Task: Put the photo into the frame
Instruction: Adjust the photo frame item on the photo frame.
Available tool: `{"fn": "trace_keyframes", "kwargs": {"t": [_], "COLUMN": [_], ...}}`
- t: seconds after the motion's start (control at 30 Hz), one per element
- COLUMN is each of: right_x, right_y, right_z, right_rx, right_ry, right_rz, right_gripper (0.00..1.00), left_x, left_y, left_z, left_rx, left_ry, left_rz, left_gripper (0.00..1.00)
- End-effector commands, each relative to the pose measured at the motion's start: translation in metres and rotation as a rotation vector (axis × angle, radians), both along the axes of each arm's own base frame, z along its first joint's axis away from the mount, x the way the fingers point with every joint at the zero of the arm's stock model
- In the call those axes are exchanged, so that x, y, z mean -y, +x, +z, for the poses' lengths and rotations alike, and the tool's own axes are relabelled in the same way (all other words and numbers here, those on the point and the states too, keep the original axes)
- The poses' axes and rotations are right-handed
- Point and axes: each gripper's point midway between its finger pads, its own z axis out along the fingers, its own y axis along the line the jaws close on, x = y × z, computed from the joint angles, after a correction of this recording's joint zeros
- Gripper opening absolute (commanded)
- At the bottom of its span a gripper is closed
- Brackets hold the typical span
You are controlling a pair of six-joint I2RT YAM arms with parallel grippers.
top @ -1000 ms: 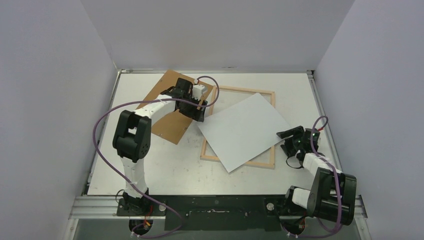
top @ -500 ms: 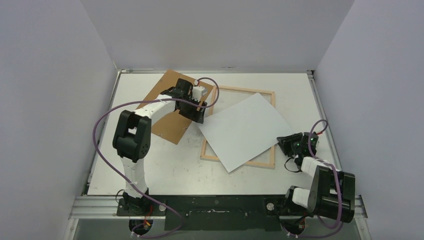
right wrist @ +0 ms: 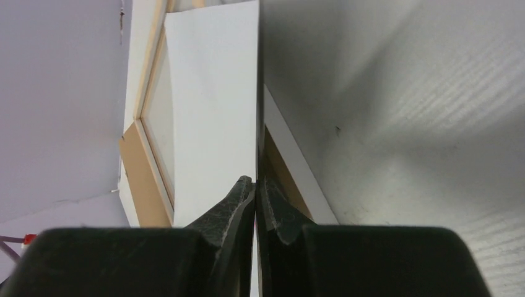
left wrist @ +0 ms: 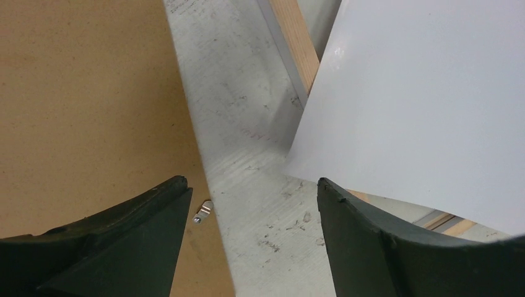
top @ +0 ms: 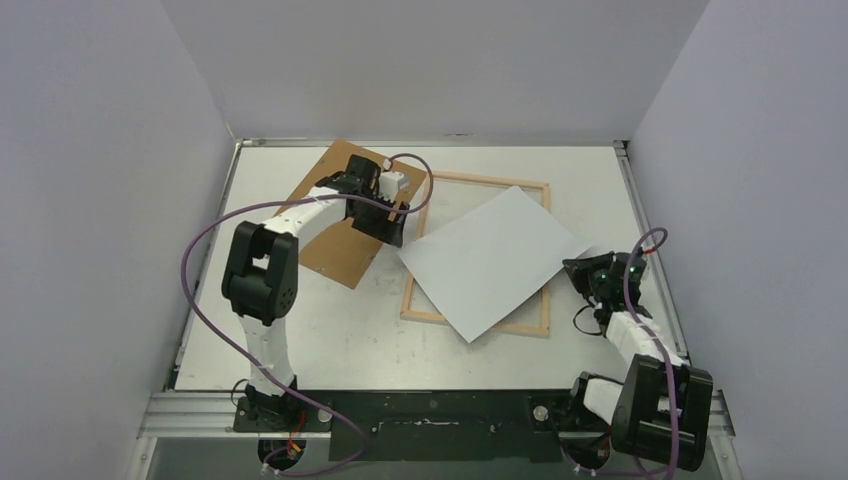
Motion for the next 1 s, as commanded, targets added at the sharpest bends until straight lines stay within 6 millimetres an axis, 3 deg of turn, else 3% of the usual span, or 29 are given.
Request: {"fn": "trace_keyframes", "kwargs": {"t": [0.0, 0.17, 0.3, 0.77, 0.97], "right_x": [0.004, -0.022, -0.036, -0.055, -0.062], "right_y": [0.026, 0.035, 0.030, 0.012, 0.016], "right_z": [0.054, 0.099, 0.117, 0.129, 0.143], "right_rx": [0.126, 0.178, 0.163, 0.122, 0.170], "right_ry": [-0.110, -0.207, -0.238, -0.203, -0.218], "right_rz": [0.033, 0.149, 0.221, 0.349, 0.415], "right_gripper": [0.05, 0.05, 0.05, 0.05, 0.05], "left_x": [-0.003, -0.012, -0.019, -0.021, -0.021], "left_y": [0.011, 0.009, 0.010, 0.007, 0.007], "left_z": [0.052, 0.061, 0.063, 0.068, 0.069], "left_rx": [0.092, 0.093, 0.095, 0.097, 0.095], "left_ry": [-0.056, -0.063, -0.064, -0.072, -0.076], "left_rz": [-0.002, 0.007, 0.014, 0.018, 0.022], "left_gripper": [0.74, 0.74, 0.74, 0.74, 0.73]}}
